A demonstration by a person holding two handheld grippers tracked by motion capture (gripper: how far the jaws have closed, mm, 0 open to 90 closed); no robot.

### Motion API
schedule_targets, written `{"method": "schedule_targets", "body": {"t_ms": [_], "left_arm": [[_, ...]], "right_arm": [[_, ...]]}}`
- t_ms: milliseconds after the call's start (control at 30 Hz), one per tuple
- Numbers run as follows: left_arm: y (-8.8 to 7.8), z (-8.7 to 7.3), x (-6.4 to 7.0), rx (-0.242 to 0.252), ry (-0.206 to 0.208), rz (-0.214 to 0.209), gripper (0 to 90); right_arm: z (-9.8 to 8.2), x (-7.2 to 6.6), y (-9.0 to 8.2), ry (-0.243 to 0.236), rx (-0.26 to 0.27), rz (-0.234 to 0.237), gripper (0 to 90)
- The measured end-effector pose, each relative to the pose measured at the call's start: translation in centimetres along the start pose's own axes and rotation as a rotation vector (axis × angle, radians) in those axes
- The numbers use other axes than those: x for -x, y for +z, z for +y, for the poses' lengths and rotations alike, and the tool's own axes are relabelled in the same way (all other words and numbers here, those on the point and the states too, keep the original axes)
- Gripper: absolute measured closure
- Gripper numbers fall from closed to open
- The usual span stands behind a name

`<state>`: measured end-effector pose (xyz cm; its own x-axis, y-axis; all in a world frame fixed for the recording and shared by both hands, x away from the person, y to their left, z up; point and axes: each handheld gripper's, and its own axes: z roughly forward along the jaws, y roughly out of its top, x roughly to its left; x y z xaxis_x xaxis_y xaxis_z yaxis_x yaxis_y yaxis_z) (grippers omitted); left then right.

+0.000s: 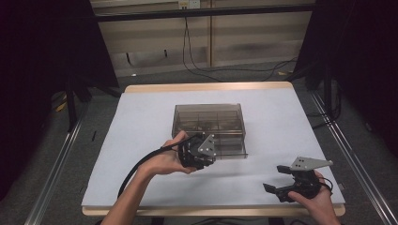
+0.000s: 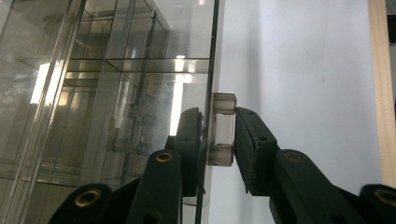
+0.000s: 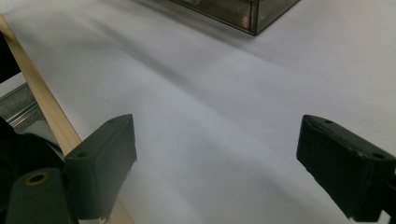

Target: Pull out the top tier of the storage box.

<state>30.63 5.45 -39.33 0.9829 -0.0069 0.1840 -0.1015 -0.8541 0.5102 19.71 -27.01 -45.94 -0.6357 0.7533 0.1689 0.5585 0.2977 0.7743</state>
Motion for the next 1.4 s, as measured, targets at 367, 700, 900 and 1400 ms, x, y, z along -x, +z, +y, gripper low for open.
{"method": "schedule_targets", "body": {"t_ms": [367,700,900,1400], "left_arm": [[-0.18,-0.1,0.14,-0.004,-0.02,-0.018,72.1],[-0.14,-0.02,0.26,0.002,-0.041,-0.03,72.6],[-0.13,0.04,0.37,-0.003,-0.048,-0.032,72.9],[-0.57,0.08,0.21,0.023,-0.063,-0.039,67.5]], "right_arm": [[0.0,0.0,0.01,0.0,-0.001,0.0,12.1],[0.01,0.01,0.03,-0.001,0.0,0.001,12.0],[0.0,0.0,0.01,0.0,0.0,0.001,12.0],[0.0,0.01,0.0,0.0,0.001,0.0,12.0]]}}
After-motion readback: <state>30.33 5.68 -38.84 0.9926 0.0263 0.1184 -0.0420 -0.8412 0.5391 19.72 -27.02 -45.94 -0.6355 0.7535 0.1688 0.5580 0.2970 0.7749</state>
